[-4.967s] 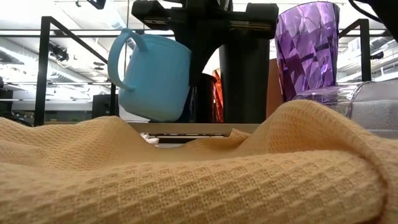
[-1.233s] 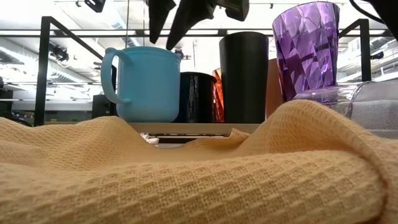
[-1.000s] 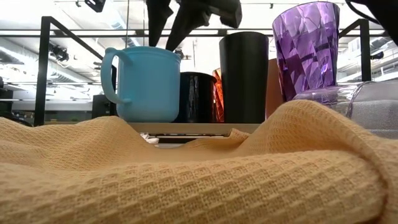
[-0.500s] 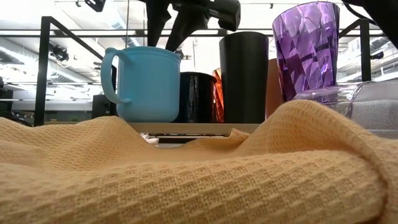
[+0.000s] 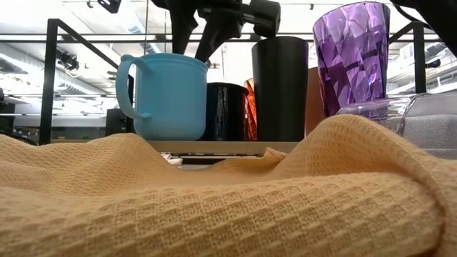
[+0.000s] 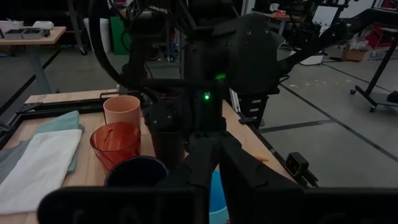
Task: Stack small to large cups/mugs on shelf
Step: Put the blue cup on the shelf aligned with the dark blue cup
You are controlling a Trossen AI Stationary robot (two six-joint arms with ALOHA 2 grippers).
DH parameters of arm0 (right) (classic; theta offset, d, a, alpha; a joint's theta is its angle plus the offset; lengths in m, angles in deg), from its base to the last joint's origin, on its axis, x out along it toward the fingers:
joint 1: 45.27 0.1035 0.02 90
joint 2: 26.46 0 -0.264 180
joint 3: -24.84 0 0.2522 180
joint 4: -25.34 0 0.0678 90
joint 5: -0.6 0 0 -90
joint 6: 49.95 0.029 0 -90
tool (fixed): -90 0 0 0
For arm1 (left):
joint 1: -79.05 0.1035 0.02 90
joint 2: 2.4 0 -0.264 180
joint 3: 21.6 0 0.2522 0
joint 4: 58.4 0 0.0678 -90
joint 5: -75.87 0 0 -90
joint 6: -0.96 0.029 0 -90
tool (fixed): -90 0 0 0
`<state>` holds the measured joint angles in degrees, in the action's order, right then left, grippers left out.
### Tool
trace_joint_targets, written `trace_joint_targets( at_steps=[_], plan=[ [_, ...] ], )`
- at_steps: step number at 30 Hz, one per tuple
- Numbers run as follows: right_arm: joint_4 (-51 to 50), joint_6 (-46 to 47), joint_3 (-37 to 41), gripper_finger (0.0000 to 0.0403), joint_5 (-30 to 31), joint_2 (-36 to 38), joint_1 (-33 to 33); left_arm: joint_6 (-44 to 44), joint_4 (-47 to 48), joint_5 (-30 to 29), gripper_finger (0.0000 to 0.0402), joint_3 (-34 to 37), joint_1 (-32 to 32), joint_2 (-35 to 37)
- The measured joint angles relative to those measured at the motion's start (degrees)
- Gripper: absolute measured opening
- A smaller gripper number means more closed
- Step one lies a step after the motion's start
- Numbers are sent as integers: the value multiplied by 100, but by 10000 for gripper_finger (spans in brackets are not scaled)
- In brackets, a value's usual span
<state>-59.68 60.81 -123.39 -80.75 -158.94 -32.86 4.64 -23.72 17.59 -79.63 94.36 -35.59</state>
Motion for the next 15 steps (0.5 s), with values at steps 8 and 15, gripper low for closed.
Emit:
trace_joint_targets(
  at_steps=[8,15],
  plan=[
    [-198,4,0,130,-109,0,-5,2,-4,0,38,-2,-1,0],
    [-320,3,0,130,-175,0,-5,4,-4,0,33,-2,0,0]
  ],
)
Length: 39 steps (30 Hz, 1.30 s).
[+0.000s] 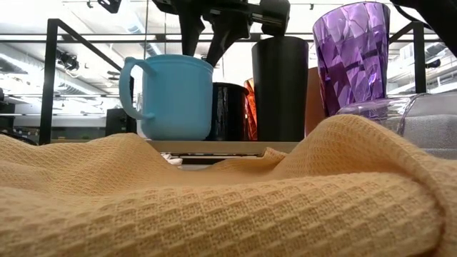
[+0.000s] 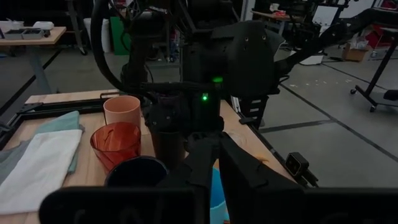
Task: Stack small to large cups/mugs on shelf
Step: Put the blue cup on the shelf aligned with the dark blue cup, then put the transparent cup on the shelf aligned with the other transparent cup
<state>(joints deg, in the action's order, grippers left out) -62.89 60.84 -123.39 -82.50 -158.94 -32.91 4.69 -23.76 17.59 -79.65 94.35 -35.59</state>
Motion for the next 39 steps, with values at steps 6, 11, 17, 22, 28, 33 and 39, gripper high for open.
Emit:
trace_joint_targets(
  at_steps=[6,11,17,22,28,33,39],
  plan=[
    [-110,1,0,130,1,0,-2,0,0,0,40,0,-1,0],
    [-204,1,0,130,-4,0,-24,0,-2,0,35,2,-1,0],
    [-285,1,0,130,-36,0,-24,2,-2,0,30,1,0,0],
    [-432,-5,0,130,-94,0,-26,0,-2,0,34,2,-1,0],
    [-215,-182,0,130,-97,0,-26,-2,-2,-2,40,0,-1,0],
    [-73,-291,-2,130,-97,13,-24,-4,-2,0,36,1,-1,0],
    [-153,-381,-4,130,63,348,-17,-7,13,0,34,0,1,0]
  ],
)
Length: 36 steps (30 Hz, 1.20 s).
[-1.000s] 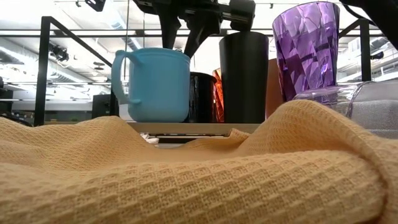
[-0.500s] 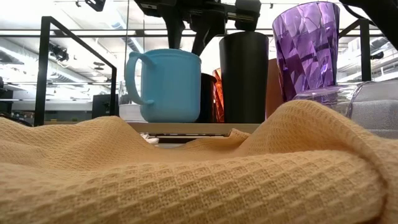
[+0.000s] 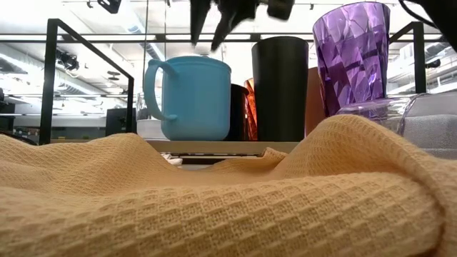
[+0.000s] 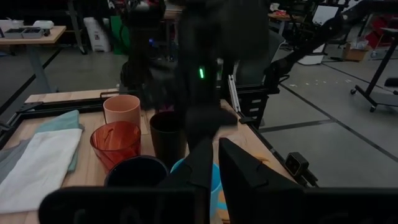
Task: Stack small to large cups/mugs on shelf
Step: Put the transparent cup on the shelf aligned with the other transparent cup
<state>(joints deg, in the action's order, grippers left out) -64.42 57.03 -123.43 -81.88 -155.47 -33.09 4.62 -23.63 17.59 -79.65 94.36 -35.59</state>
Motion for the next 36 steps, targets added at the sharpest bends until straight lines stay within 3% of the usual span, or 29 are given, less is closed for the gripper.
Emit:
trace_joint_targets(
  at_steps=[8,15,18,24,30,36],
  plan=[
    [57,-240,-12,130,765,979,436,-2,4,0,39,1,-1,0],
    [217,-287,-16,130,748,1561,2082,-2,-4,-25,33,0,-1,-3],
    [151,223,-15,130,730,1565,2808,-2,-44,-105,37,2,-2,-5],
    [-728,343,186,130,738,1219,3732,-4,-270,-108,43,2,-2,-15],
    [-1362,1053,1129,130,646,1066,3985,-481,-377,-469,37,2,-4,-15],
    [-224,998,2622,130,629,1456,4018,-1151,-400,-1047,32,2,0,-16]
  ],
)
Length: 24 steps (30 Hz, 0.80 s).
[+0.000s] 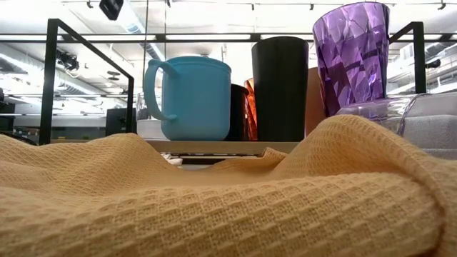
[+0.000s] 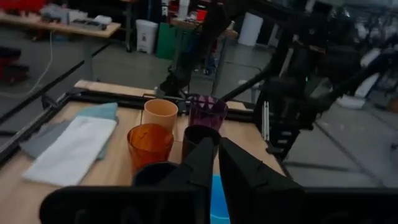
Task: Stack small to large cups/mugs on shelf
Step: Put the transparent cup on the shelf aligned with the other transparent cup
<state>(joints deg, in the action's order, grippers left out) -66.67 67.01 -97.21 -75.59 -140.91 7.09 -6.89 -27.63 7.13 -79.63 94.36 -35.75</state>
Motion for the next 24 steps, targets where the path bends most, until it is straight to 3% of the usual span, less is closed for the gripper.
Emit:
trace_joint_targets(
  at_steps=[3,8,24],
  plan=[
    [729,-482,588,130,9,176,-30,-339,-37,-88,36,0,0,1],
    [951,-772,1064,130,14,430,-102,-617,-51,-136,45,0,0,1],
    [1358,-924,1117,130,582,1149,-608,-586,-48,-136,43,0,0,1]
  ],
)
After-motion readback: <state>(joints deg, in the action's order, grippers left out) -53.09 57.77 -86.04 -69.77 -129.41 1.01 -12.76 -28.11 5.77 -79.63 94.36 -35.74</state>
